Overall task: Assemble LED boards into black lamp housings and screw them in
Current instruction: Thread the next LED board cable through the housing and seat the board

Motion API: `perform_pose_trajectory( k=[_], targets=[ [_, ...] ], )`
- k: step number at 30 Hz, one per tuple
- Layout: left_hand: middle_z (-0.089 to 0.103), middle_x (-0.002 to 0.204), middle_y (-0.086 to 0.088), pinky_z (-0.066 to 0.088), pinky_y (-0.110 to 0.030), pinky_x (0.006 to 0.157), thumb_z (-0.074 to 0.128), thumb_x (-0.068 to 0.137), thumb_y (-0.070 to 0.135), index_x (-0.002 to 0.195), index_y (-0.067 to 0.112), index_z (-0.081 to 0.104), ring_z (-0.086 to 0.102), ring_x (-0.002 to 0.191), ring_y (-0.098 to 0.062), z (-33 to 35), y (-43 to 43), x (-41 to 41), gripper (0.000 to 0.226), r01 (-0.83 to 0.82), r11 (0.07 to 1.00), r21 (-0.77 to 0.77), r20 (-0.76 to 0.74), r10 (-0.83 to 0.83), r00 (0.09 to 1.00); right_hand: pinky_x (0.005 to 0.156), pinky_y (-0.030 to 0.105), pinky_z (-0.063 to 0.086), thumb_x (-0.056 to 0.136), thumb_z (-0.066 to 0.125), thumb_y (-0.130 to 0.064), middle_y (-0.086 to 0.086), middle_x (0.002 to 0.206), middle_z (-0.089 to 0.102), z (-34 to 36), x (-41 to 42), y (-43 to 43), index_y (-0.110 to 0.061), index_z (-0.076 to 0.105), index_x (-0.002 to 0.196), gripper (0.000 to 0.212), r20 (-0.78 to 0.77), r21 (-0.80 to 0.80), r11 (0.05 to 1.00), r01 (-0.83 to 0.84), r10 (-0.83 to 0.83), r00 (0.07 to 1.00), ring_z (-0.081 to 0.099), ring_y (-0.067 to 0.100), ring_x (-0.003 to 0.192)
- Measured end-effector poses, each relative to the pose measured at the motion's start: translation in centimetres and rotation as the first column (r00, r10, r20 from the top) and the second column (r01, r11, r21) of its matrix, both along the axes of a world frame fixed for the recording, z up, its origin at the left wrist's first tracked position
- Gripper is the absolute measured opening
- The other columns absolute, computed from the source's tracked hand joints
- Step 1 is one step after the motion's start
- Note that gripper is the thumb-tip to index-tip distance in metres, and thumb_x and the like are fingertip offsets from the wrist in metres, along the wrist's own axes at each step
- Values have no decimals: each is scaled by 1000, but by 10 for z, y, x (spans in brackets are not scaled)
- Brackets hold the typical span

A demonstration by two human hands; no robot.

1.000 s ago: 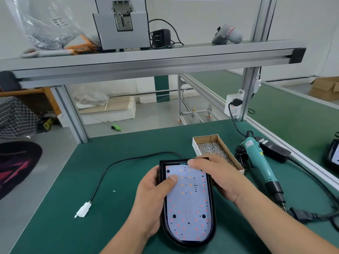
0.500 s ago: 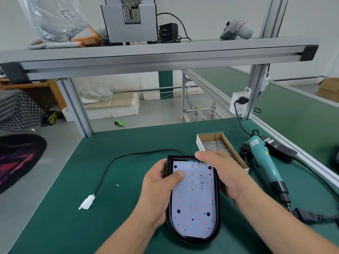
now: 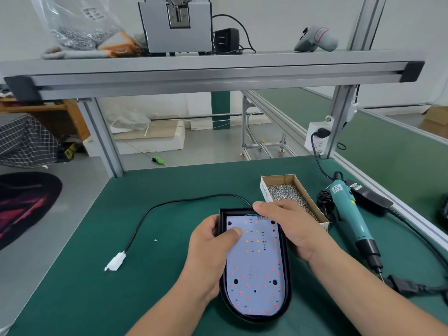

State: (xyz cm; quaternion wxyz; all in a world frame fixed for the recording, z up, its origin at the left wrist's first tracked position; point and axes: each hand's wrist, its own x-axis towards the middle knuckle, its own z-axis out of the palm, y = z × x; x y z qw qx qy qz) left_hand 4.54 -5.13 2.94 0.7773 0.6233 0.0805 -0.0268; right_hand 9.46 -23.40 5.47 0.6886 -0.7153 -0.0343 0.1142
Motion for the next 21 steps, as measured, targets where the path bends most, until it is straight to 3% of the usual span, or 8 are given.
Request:
perform_pose_trajectory(
  k=[4,7,9,12,14,16,19,21],
  targets=[
    [80,104,-18,66,-50,79,65,99,1,110,6,72,78,92,-39,-1,7,-1,15,37,999,1,-58,-37,998,83,39,31,77,75,-67,5,88,47,-1,2,0,18,52,92,90,88,-160,986,-54,69,994,45,20,83],
    [80,103,-18,66,-50,78,64,99,0,112,4,71,78,93,-40,0,10,-1,16,58,998,8,-88,-57,994,73,36,30,97,68,-54,0,74,42,-2,2,0,2,59,83,58,224,-374,927,-9,100,970,40,13,71],
    [80,103,-19,66,-49,77,64,99,0,114,3,70,78,94,-40,-1,11,0,16,73,997,5,-98,-72,993,71,35,41,104,62,-43,-8,72,59,-4,2,1,-11,68,86,38,300,-473,879,56,101,949,52,10,70],
    [79,108,-22,66,-52,80,63,99,-1,117,1,69,77,99,-44,-2,14,1,19,82,995,-61,-106,-88,990,88,32,53,109,50,-38,-8,100,79,-3,-1,5,-18,76,102,33,275,-304,940,157,-71,959,71,8,95],
    [77,114,-26,65,-50,80,62,99,-2,121,-2,69,76,101,-43,-1,20,3,23,75,981,-179,-101,-94,990,79,30,56,111,47,-28,-4,104,80,-1,1,2,-18,76,109,30,183,-54,979,195,-182,966,74,16,92],
    [74,122,-27,64,-49,83,64,97,2,126,-3,68,75,102,-40,2,27,6,30,64,955,-290,-90,-94,991,71,31,54,110,47,-12,2,102,76,0,2,-5,-16,74,117,28,221,-68,995,80,-63,973,68,22,82],
    [68,133,-28,53,-61,106,69,94,9,135,-1,64,68,120,-46,3,33,7,43,82,927,-365,-75,-117,990,85,38,58,109,49,1,6,111,77,-1,-4,-4,-20,71,126,34,261,-370,910,-187,295,919,73,28,95],
    [66,136,-29,47,-66,111,68,93,12,138,-3,61,62,128,-52,3,33,5,47,114,922,-371,-48,-141,989,87,28,57,105,57,-2,-9,110,78,-4,-9,2,-24,74,113,28,318,-532,836,-132,342,884,74,10,103]
  ],
)
